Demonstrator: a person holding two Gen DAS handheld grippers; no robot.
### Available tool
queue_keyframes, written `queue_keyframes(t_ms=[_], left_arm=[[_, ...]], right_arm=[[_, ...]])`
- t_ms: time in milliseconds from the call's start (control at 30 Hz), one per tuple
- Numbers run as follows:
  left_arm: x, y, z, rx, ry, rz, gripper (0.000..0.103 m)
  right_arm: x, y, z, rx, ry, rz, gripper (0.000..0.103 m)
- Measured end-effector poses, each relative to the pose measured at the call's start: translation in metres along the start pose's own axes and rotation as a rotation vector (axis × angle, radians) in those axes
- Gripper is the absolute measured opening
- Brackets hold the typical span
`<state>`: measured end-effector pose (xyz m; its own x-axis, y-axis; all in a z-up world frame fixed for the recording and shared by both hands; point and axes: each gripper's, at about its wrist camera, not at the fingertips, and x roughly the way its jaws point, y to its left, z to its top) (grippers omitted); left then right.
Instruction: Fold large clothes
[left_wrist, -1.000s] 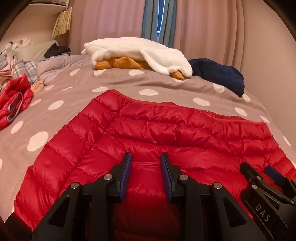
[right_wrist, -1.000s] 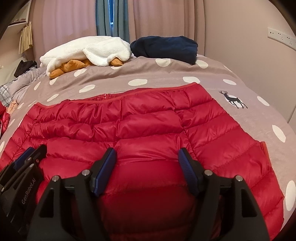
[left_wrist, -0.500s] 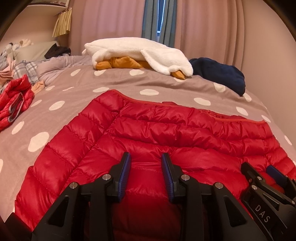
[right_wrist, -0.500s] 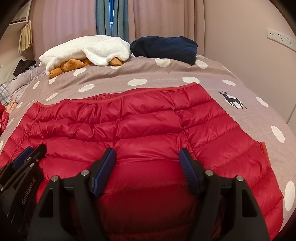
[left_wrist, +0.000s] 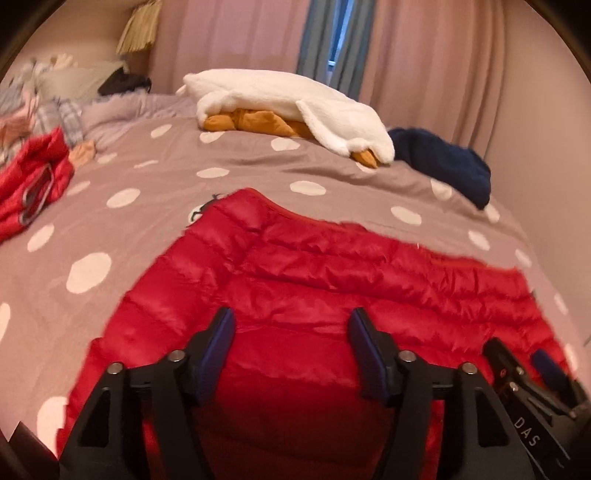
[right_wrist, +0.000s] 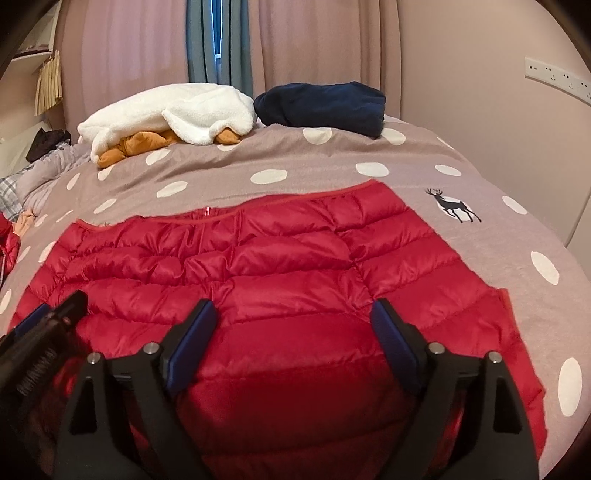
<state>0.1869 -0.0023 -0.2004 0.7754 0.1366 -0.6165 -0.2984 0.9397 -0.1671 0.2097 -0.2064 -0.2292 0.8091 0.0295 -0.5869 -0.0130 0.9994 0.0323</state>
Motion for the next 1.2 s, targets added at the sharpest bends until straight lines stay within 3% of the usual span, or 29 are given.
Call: queue_keyframes(t_ms=[67,167,267,333,433,467,533,600,733,867,1200], left_arm=[[-0.005,0.017,0.007,-0.075,0.001,-0.026,0.070],[-0.010,0.047,0.016,-0.194,0.010,0.011,0.070],[-0.014,0.070,0.020,-0.263,0.008,0.053,0.070],[-0.013,0.090,0.019,-0.336,0.025,0.087,0.070],[0.003,0.118,0.010,-0.454,0.169,0.100,0.072],[0.009,0.125,0.005,-0.485,0.224,0.064,0.072],[0.014,0.133,-0.002,-0.538,0.286,0.013,0.073],[0.014,0.141,-0.011,-0.598,0.318,-0.045,0.074],[0.013,0.160,-0.029,-0.729,0.368,-0.174,0.079],[0.001,0.158,-0.028,-0.675,0.386,-0.193,0.079],[-0.005,0.138,-0.042,-0.653,0.412,-0.303,0.085]], right_arm=[[-0.002,-0.003,0.002,-0.006,-0.003,-0.017,0.092],[-0.007,-0.024,0.006,0.032,-0.024,-0.094,0.095],[-0.012,-0.061,0.009,0.165,-0.015,-0.100,0.096],[-0.013,-0.088,0.007,0.256,0.018,-0.104,0.103],[-0.009,-0.118,-0.005,0.317,0.093,-0.150,0.103],[-0.008,-0.132,-0.011,0.363,0.115,-0.139,0.103],[-0.007,-0.156,-0.023,0.518,0.148,-0.026,0.103],[-0.004,-0.169,-0.032,0.624,0.177,0.052,0.103],[0.005,-0.169,-0.039,0.681,0.217,0.132,0.103],[0.014,-0.156,-0.037,0.666,0.242,0.178,0.103],[0.011,-0.151,-0.039,0.644,0.247,0.166,0.103]])
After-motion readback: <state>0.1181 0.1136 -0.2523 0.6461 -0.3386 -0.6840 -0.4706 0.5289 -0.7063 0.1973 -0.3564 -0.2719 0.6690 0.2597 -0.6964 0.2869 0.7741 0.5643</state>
